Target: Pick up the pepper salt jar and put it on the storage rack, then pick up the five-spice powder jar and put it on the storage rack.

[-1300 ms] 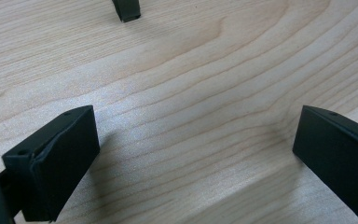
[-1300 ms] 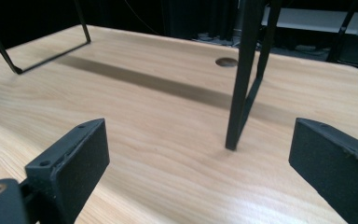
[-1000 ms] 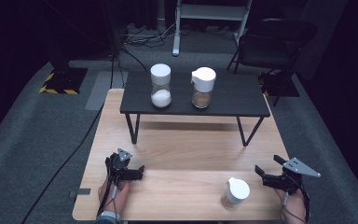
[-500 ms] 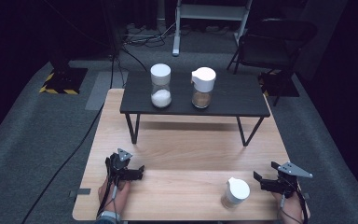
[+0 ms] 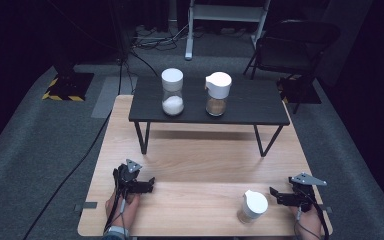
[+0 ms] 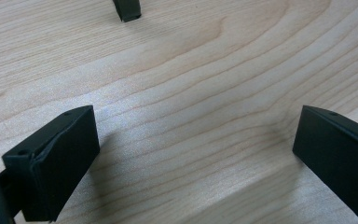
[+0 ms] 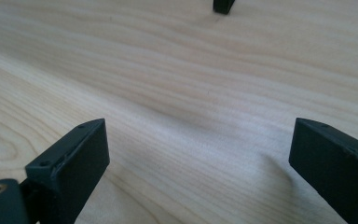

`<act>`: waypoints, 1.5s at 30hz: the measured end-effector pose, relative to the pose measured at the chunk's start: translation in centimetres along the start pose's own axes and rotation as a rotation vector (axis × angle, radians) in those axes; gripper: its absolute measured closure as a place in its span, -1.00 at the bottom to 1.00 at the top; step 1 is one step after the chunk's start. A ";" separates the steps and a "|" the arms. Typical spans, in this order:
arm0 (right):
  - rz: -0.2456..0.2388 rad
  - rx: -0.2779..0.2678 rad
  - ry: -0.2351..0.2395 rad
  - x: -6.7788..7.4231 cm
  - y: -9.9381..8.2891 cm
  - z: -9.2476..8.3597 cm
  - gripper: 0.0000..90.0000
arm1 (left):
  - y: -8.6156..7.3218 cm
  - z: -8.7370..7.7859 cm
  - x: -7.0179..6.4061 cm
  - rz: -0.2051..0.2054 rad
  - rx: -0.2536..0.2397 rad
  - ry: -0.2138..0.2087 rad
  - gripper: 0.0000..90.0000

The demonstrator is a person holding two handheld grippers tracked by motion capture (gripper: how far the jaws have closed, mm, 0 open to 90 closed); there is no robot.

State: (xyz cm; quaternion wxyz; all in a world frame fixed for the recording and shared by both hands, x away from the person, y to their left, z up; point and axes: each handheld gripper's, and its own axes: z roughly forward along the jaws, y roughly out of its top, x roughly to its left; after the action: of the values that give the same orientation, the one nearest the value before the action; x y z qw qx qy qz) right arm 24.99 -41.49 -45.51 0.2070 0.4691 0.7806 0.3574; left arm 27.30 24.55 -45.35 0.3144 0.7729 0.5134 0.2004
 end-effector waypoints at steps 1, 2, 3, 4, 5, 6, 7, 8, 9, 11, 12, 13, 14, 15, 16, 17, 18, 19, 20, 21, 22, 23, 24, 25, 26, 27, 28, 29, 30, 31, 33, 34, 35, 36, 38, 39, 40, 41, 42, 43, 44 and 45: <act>-0.002 0.019 -0.002 0.1 0.3 0.1 -0.89 | 0.0 0.0 0.0 -0.001 0.000 0.000 -0.99; -0.010 0.036 -0.018 0.4 0.6 0.2 -0.89 | 0.0 0.0 0.0 -0.001 0.000 0.001 -0.99; -0.014 0.038 -0.023 0.5 0.6 0.3 -0.90 | 0.0 0.0 0.0 -0.002 0.001 0.001 -0.99; -0.012 0.038 -0.024 0.6 0.6 0.3 -0.90 | 0.0 0.0 0.0 -0.002 0.001 0.001 -0.99; -0.011 0.039 -0.025 0.6 0.6 0.3 -0.90 | 0.0 0.0 0.0 -0.002 0.000 0.001 -0.99; -0.009 0.039 -0.026 0.6 0.6 0.3 -0.90 | 0.0 0.0 0.0 -0.002 0.001 0.001 -0.99; -0.009 0.039 -0.027 0.6 0.6 0.3 -0.90 | 0.0 0.0 0.0 -0.002 0.000 0.001 -0.99; -0.009 0.039 -0.027 0.6 0.6 0.3 -0.90 | 0.0 0.0 0.0 -0.002 0.000 0.001 -0.99; -0.008 0.039 -0.028 0.6 0.6 0.3 -0.91 | 0.0 0.0 0.0 -0.003 0.000 0.000 -0.99; -0.008 0.039 -0.028 0.6 0.6 0.3 -0.91 | 0.0 0.0 0.0 -0.002 0.001 0.001 -0.99; -0.009 0.040 -0.028 0.6 0.6 0.3 -0.91 | 0.0 0.0 0.0 -0.002 0.001 0.001 -0.99; -0.008 0.039 -0.028 0.6 0.6 0.3 -0.91 | 0.0 0.0 0.0 -0.002 0.001 0.001 -0.99; -0.008 0.040 -0.028 0.6 0.6 0.3 -0.91 | 0.0 0.0 0.0 -0.002 0.001 0.001 -0.99; -0.007 0.041 -0.029 0.6 0.6 0.3 -0.92 | 0.0 0.0 0.0 -0.002 0.001 0.001 -0.99; -0.005 0.041 -0.030 0.6 0.7 0.3 -0.92 | 0.0 0.0 0.0 -0.002 0.001 0.001 -0.99; -0.006 0.042 -0.030 0.6 0.7 0.3 -0.92 | 0.0 0.0 0.0 -0.002 0.001 0.001 -0.99; -0.005 0.042 -0.030 0.6 0.7 0.3 -0.92 | 0.0 0.0 0.0 -0.002 0.001 0.001 -0.99; -0.006 0.042 -0.030 0.6 0.7 0.3 -0.92 | 0.0 0.0 0.0 -0.002 0.001 0.001 -0.99; -0.006 0.042 -0.030 0.6 0.7 0.3 -0.92 | 0.0 0.0 0.0 -0.002 0.001 0.001 -0.99; -0.006 0.042 -0.030 0.6 0.7 0.3 -0.92 | 0.0 0.0 0.0 -0.002 0.000 0.001 -0.99; -0.005 0.042 -0.030 0.6 0.7 0.3 -0.92 | 0.0 0.0 0.0 -0.002 0.001 0.001 -0.99; -0.004 0.040 -0.032 0.7 0.6 0.3 -0.90 | 0.0 0.0 0.0 -0.002 0.001 0.001 -0.99; -0.001 0.037 -0.036 0.8 0.5 0.2 -0.89 | 0.0 0.0 0.0 -0.002 0.001 0.001 -0.99; -0.006 0.027 -0.044 1.0 0.3 0.1 -0.89 | 0.0 0.0 0.0 -0.002 0.001 0.000 -0.99; -0.009 0.008 -0.056 1.3 0.0 -0.1 -0.89 | 0.0 0.0 0.0 -0.002 0.000 0.001 -0.99; -0.008 -0.006 -0.061 1.5 -0.3 -0.2 -0.89 | 0.0 0.0 0.0 -0.003 0.000 0.002 -0.99; 0.000 -0.023 -0.061 1.6 -0.6 -0.4 -0.89 | 0.0 0.0 0.0 -0.003 0.000 0.002 -0.99; 0.007 -0.038 -0.058 1.6 -0.9 -0.5 -0.89 | 0.0 0.0 0.0 -0.003 0.000 0.002 -0.99; 0.017 -0.049 -0.053 1.6 -1.1 -0.7 -0.89 | 0.0 0.0 0.0 -0.003 0.000 0.002 -0.99; 0.022 -0.054 -0.047 1.6 -1.2 -0.8 -0.89 | 0.0 0.0 0.0 -0.003 0.000 0.002 -0.99; 0.022 -0.067 -0.048 1.9 -1.4 -1.1 -0.89 | 0.0 0.0 0.0 -0.003 0.000 0.002 -0.99; 0.022 -0.079 -0.044 2.0 -1.6 -1.4 -0.89 | 0.0 0.0 0.0 -0.003 0.000 0.002 -0.99; 0.024 -0.085 -0.042 2.1 -1.7 -1.6 -0.89 | 0.0 0.0 0.0 -0.003 0.000 0.002 -0.99; 0.025 -0.091 -0.039 2.2 -1.9 -1.9 -0.89 | 0.0 0.0 0.0 -0.003 0.000 0.002 -0.99; 0.025 -0.101 -0.033 2.5 -2.2 -2.4 -0.89 | 0.0 0.0 0.0 -0.003 0.000 0.002 -0.99; 0.024 -0.105 -0.028 2.5 -2.4 -2.7 -0.89 | 0.0 0.0 0.0 -0.003 0.000 0.002 -0.99; 0.025 -0.109 -0.026 2.7 -2.6 -3.0 -0.89 | 0.0 0.0 0.0 -0.003 0.000 0.002 -0.99; 0.026 -0.116 -0.024 2.8 -2.8 -3.3 -0.89 | 0.0 0.0 0.0 -0.003 0.000 0.002 -0.99; 0.029 -0.122 -0.023 2.9 -3.0 -3.5 -0.89 | 0.0 0.0 0.0 -0.003 0.000 0.002 -0.99; 0.033 -0.126 -0.025 3.1 -3.2 -3.7 -0.89 | 0.0 0.0 0.0 -0.003 0.000 0.002 -0.99; 0.041 -0.131 -0.030 3.4 -3.5 -3.9 -0.89 | 0.0 0.0 0.0 -0.003 0.000 0.002 -0.99; 0.048 -0.138 -0.033 3.6 -3.8 -4.1 -0.89 | 0.0 0.0 0.0 -0.003 0.000 0.002 -0.99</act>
State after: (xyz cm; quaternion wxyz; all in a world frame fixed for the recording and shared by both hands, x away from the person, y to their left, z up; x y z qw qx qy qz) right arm 18.36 -40.97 -45.65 0.2429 0.4781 0.7393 0.4074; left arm 27.30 24.51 -45.35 0.3142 0.7719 0.5148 0.2008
